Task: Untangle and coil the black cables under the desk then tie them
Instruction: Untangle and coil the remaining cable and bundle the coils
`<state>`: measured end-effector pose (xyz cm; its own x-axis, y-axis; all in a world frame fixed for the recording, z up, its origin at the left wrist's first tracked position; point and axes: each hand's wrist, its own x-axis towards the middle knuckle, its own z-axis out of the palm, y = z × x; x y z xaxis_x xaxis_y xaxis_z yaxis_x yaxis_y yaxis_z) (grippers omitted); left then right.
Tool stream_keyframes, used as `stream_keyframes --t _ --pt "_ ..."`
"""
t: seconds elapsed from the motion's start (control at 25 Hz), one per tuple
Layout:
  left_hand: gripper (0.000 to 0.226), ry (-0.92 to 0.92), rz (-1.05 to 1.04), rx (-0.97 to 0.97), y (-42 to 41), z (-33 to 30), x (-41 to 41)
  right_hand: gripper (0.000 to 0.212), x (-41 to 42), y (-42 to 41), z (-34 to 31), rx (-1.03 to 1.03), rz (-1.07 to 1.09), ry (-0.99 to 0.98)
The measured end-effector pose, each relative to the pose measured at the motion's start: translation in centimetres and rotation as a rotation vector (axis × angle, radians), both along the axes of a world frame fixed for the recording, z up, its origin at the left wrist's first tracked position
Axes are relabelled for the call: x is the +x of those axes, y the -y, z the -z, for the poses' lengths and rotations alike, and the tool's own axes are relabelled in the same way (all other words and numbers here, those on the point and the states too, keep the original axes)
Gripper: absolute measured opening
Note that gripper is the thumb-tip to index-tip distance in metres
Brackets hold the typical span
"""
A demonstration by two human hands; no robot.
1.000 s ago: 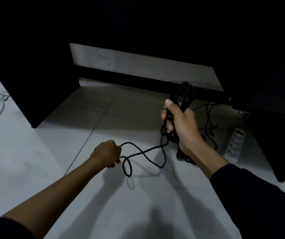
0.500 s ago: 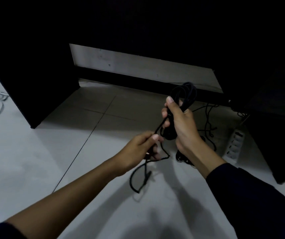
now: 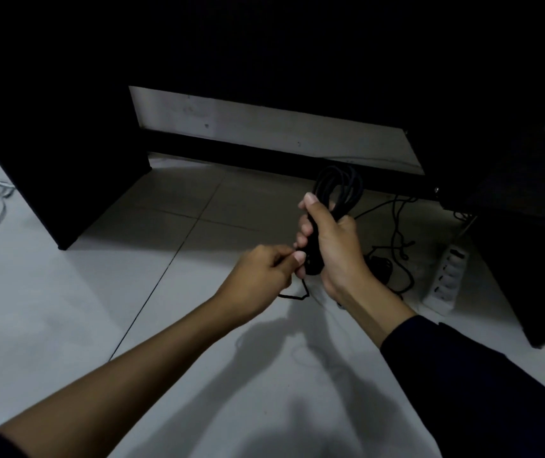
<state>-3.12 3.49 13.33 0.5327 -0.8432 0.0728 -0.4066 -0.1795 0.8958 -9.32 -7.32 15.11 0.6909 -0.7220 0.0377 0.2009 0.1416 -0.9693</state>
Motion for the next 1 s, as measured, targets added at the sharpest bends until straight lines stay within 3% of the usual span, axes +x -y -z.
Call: stream_keyframes --t 0.28,0.48,0.68,0.88,1.0 --pt "0.038 -0.265 0.276 0.061 -2.1 3.3 -0.8 0.023 -0.2 1.0 -0.7 0.120 -0.096 0.124" --pt "0.027 -0.350 0.177 -0.018 -3.6 4.5 1.8 0.025 -0.5 2.3 -0.7 0.233 -0.212 0.096" --pt "0.023 -0.050 0.197 0.040 -3.4 1.6 3.8 0.027 -0.8 3.0 0.0 0.100 -0.240 -0.064" --pt "0.005 0.302 0.249 0.046 -1.8 -2.2 3.8 0.028 -0.9 1.9 0.1 -0.172 -0.239 -0.263" --pt "0.030 0.302 0.189 -0.002 -0.8 -3.0 2.6 0.030 -0.8 0.3 -0.1 -0.319 -0.238 -0.339"
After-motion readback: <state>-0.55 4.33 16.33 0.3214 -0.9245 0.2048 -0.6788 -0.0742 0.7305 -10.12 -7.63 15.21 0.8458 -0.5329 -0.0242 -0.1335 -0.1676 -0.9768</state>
